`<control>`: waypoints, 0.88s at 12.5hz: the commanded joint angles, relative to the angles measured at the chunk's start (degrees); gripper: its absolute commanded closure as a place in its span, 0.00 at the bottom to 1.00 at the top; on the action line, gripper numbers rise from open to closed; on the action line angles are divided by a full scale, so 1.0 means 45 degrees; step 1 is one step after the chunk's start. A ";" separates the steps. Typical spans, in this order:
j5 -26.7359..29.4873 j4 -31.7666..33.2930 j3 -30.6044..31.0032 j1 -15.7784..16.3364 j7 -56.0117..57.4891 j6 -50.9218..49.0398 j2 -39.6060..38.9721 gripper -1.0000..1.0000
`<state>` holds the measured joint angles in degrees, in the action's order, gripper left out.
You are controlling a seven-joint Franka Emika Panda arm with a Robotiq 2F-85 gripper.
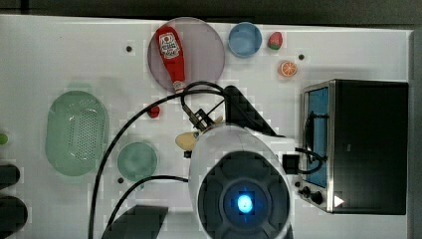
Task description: Pick banana from table and place on oven.
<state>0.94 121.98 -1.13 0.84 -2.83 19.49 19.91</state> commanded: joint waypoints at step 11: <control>-0.1282 -0.1712 -0.5371 -0.0827 0.6558 0.0461 -0.2814 0.82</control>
<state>-4.00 116.27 -23.81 -2.43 18.56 20.10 8.12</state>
